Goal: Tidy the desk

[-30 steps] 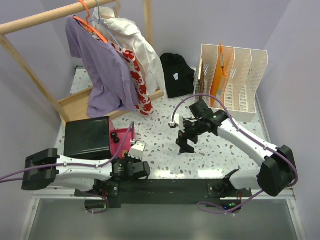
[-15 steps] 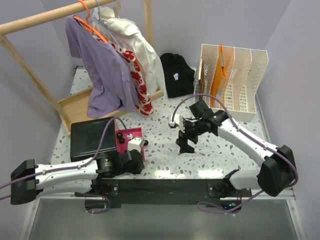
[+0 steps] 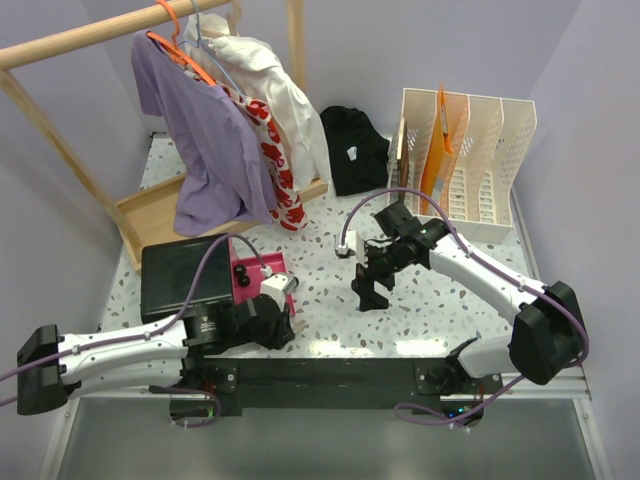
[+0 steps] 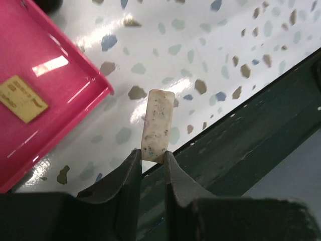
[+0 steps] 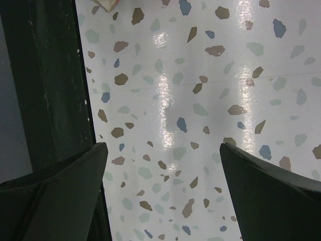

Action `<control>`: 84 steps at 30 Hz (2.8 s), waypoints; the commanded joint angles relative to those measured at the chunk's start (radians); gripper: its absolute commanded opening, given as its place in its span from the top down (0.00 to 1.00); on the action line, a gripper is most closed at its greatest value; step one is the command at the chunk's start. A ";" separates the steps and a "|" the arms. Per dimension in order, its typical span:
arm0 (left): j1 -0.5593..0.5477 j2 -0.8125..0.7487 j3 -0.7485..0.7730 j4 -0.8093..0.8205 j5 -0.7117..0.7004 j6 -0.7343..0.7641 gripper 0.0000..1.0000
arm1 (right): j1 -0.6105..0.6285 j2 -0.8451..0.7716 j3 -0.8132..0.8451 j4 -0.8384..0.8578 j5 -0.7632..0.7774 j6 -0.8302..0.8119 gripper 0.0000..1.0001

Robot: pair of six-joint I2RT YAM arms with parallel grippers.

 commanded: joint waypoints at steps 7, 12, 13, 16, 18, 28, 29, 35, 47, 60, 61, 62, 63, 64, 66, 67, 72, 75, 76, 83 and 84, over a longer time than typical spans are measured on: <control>0.023 0.018 0.257 -0.195 -0.339 0.040 1.00 | -0.005 -0.007 0.021 -0.013 -0.032 -0.021 0.01; 0.055 0.151 0.314 -0.295 -0.419 0.044 1.00 | -0.005 -0.009 0.021 -0.012 -0.031 -0.021 0.01; 0.061 0.167 0.317 -0.302 -0.445 0.044 0.99 | -0.005 -0.009 0.021 -0.012 -0.031 -0.021 0.01; 0.101 0.211 0.311 -0.306 -0.473 0.062 0.92 | -0.003 -0.011 0.021 -0.013 -0.031 -0.021 0.01; 0.142 0.231 0.297 -0.284 -0.472 0.084 0.89 | -0.003 -0.012 0.020 -0.012 -0.029 -0.021 0.01; 0.191 0.260 0.352 -0.226 -0.413 0.187 0.43 | -0.003 -0.011 0.020 -0.012 -0.026 -0.021 0.01; 0.191 0.259 0.362 -0.233 -0.413 0.191 0.43 | -0.005 -0.011 0.020 -0.012 -0.026 -0.023 0.01; 0.191 0.227 0.388 -0.125 -0.312 0.253 0.47 | -0.006 -0.020 0.020 -0.009 -0.009 -0.023 0.01; 0.199 0.492 0.389 0.099 -0.134 0.135 1.00 | -0.035 -0.044 0.018 0.010 0.017 -0.001 0.01; 0.201 0.676 0.412 -0.181 -0.382 -0.103 0.66 | -0.048 -0.052 0.015 0.013 0.012 0.000 0.01; 0.201 0.679 0.411 -0.238 -0.418 -0.117 0.58 | -0.048 -0.052 0.017 0.013 0.012 0.000 0.01; 0.201 0.682 0.414 -0.268 -0.453 -0.128 0.52 | -0.049 -0.054 0.017 0.013 0.011 0.000 0.01; 0.201 0.687 0.417 -0.302 -0.514 -0.152 0.40 | -0.049 -0.052 0.017 0.013 0.011 0.002 0.01; 0.201 0.691 0.421 -0.356 -0.541 -0.163 0.35 | -0.048 -0.054 0.015 0.013 0.011 0.002 0.01; 0.201 0.698 0.432 -0.402 -0.605 -0.187 0.21 | -0.049 -0.054 0.017 0.013 0.009 0.002 0.01; 0.201 0.701 0.434 -0.430 -0.622 -0.189 0.17 | -0.049 -0.054 0.017 0.013 0.009 0.000 0.01; 0.207 0.722 0.463 -0.482 -0.685 -0.192 0.05 | -0.049 -0.057 0.017 0.011 0.009 0.000 0.01; 0.207 0.733 0.489 -0.494 -0.683 -0.163 0.05 | -0.049 -0.055 0.017 0.011 0.009 0.000 0.01; 0.205 0.733 0.495 -0.493 -0.679 -0.152 0.05 | -0.049 -0.055 0.017 0.011 0.009 0.002 0.01; 0.191 0.655 0.514 -0.398 -0.579 0.026 0.08 | -0.049 -0.049 0.017 0.010 0.009 -0.001 0.01; 0.191 0.635 0.507 -0.370 -0.528 0.079 0.13 | -0.048 -0.049 0.017 0.011 0.009 -0.001 0.01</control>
